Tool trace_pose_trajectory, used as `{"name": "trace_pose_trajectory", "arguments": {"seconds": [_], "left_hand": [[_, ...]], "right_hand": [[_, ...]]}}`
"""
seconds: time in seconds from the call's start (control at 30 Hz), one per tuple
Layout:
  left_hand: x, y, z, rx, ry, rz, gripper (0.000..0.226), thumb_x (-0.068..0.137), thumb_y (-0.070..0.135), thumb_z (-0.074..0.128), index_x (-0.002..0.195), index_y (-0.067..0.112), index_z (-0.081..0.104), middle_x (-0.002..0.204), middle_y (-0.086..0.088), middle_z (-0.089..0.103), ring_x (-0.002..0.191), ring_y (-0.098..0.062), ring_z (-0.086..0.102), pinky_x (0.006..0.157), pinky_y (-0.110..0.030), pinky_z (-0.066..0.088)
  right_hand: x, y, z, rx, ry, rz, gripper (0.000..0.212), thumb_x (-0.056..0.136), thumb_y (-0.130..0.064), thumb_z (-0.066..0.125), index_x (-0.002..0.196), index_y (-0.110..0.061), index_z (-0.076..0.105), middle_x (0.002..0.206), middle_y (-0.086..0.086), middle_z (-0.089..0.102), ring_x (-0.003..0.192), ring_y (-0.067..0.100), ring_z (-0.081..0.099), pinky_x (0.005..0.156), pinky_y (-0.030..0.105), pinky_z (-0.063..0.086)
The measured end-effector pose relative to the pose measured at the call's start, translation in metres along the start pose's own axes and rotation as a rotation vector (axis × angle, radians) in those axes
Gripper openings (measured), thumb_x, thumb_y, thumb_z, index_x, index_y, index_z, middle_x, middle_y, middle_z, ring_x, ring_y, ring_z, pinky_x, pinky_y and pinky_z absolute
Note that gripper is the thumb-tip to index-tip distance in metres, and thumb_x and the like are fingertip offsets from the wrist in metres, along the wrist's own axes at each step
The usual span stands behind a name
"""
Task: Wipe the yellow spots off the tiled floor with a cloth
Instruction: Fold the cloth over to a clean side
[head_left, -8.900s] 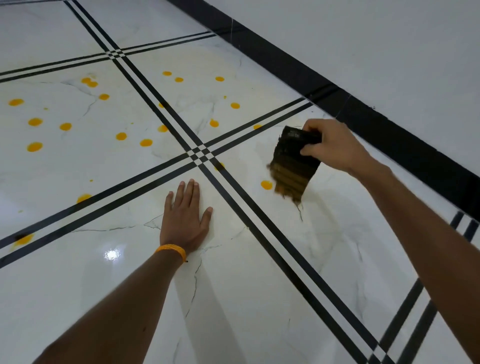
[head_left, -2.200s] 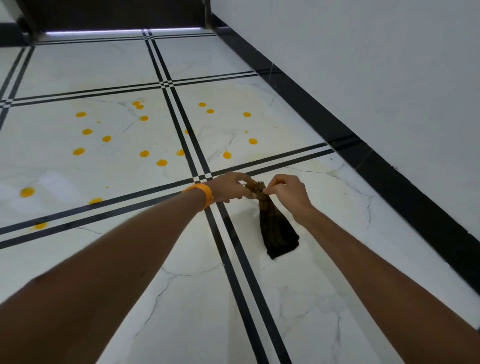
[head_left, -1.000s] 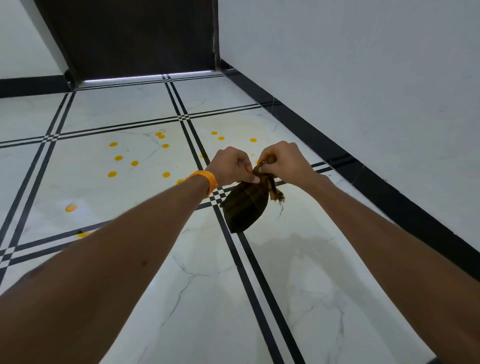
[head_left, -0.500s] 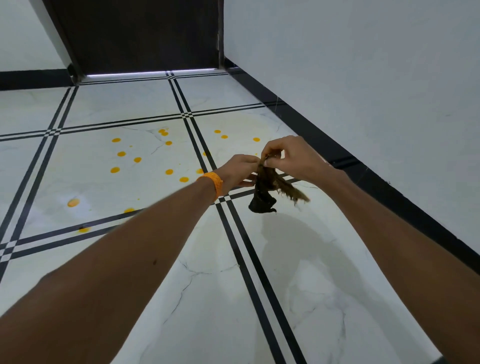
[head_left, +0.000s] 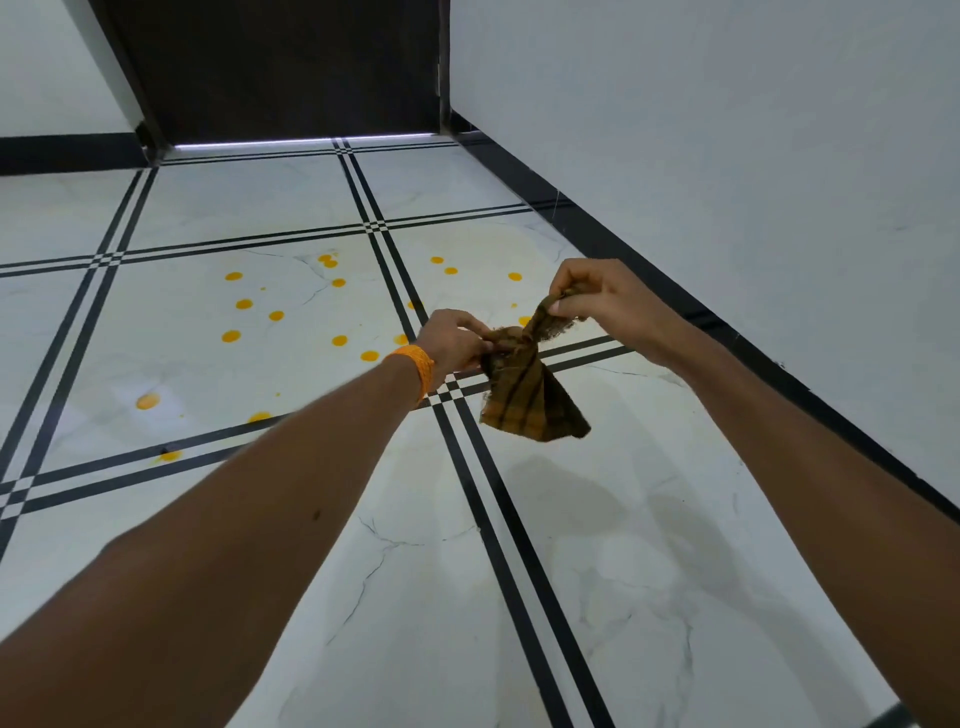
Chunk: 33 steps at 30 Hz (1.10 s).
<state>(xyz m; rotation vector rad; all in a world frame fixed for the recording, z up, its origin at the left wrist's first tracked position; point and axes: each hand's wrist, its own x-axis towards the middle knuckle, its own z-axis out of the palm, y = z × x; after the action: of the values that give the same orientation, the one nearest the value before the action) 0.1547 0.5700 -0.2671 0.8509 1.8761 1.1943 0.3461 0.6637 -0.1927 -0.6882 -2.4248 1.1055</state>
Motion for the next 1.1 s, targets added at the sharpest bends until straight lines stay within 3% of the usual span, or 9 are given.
{"name": "trace_pose_trajectory", "arguments": {"seconds": [0.13,0.2,0.33,0.4,0.5,0.73,0.87,1.0,1.1], "left_hand": [[0.003,-0.013,-0.006,0.604,0.244,0.129,0.021,0.082,-0.006,0.055,0.097,0.007,0.060,0.104,-0.018,0.064,0.091,-0.031,0.057,0.070,-0.036,0.045],[0.001,-0.009,-0.004,0.712,0.282,0.181,0.034,0.077,-0.007,0.056,0.108,0.006,0.056,0.108,-0.018,0.060,0.096,-0.034,0.056,0.075,-0.040,0.047],[-0.007,0.026,0.008,0.389,0.370,0.398,0.022,0.079,0.003,0.062,0.100,0.009,0.063,0.101,-0.009,0.063,0.090,-0.023,0.059,0.078,-0.035,0.049],[-0.021,0.047,0.020,0.021,0.131,0.338,0.012,0.090,0.015,0.059,0.095,0.008,0.067,0.092,-0.007,0.069,0.084,-0.019,0.066,0.076,-0.032,0.052],[-0.033,0.062,0.037,-0.248,-0.154,0.185,0.030,0.098,0.030,0.051,0.107,0.007,0.067,0.094,-0.006,0.072,0.084,-0.018,0.069,0.075,-0.031,0.056],[-0.025,0.049,0.036,0.031,-0.118,0.211,0.020,0.089,0.015,0.062,0.107,0.008,0.068,0.103,-0.015,0.072,0.101,-0.031,0.068,0.091,-0.044,0.057],[-0.033,0.046,0.026,0.296,-0.106,0.234,0.021,0.079,0.006,0.060,0.099,0.002,0.067,0.090,-0.015,0.065,0.089,-0.030,0.061,0.067,-0.028,0.049],[-0.036,0.053,0.016,0.053,-0.189,0.125,0.025,0.064,0.013,0.055,0.087,0.004,0.060,0.098,-0.023,0.061,0.094,-0.033,0.058,0.085,-0.042,0.051],[-0.032,0.068,0.009,-0.127,-0.213,0.101,0.011,0.081,0.009,0.056,0.092,0.009,0.058,0.104,-0.019,0.060,0.095,-0.029,0.061,0.076,-0.036,0.056]], "right_hand": [[0.001,-0.010,-0.006,0.133,0.132,-0.001,0.010,0.096,-0.005,0.057,0.088,-0.009,0.062,0.085,0.004,0.066,0.077,0.004,0.063,0.076,0.021,0.051],[0.004,-0.012,-0.001,0.064,0.180,-0.002,0.006,0.098,-0.011,0.057,0.093,-0.007,0.060,0.088,0.010,0.065,0.081,0.017,0.065,0.079,0.031,0.055],[0.011,-0.010,0.011,-0.225,0.277,-0.054,0.007,0.099,-0.021,0.057,0.098,-0.014,0.057,0.087,0.007,0.065,0.084,0.025,0.064,0.072,0.040,0.056],[0.014,-0.012,0.014,-0.300,0.331,-0.086,0.009,0.099,-0.023,0.058,0.099,-0.014,0.057,0.084,0.004,0.065,0.081,0.023,0.064,0.072,0.040,0.054],[0.017,-0.014,0.014,-0.411,0.386,-0.082,0.011,0.099,-0.026,0.058,0.099,-0.015,0.056,0.084,0.005,0.067,0.077,0.025,0.064,0.070,0.040,0.054],[0.013,-0.009,0.005,-0.430,0.448,0.019,0.017,0.104,-0.030,0.052,0.104,-0.013,0.053,0.081,0.005,0.062,0.075,0.023,0.063,0.070,0.041,0.053],[0.010,-0.007,0.003,-0.257,0.477,0.139,0.029,0.105,-0.037,0.049,0.112,-0.010,0.053,0.085,-0.001,0.057,0.080,0.016,0.057,0.079,0.038,0.051],[0.003,-0.003,-0.006,-0.011,0.349,0.338,0.056,0.090,-0.059,0.064,0.094,-0.003,0.071,0.086,0.007,0.073,0.080,0.019,0.071,0.084,0.040,0.060],[-0.014,-0.004,-0.019,0.255,-0.078,0.634,0.059,0.083,-0.063,0.069,0.100,-0.006,0.073,0.084,0.007,0.078,0.072,0.020,0.076,0.061,0.031,0.061]]}}
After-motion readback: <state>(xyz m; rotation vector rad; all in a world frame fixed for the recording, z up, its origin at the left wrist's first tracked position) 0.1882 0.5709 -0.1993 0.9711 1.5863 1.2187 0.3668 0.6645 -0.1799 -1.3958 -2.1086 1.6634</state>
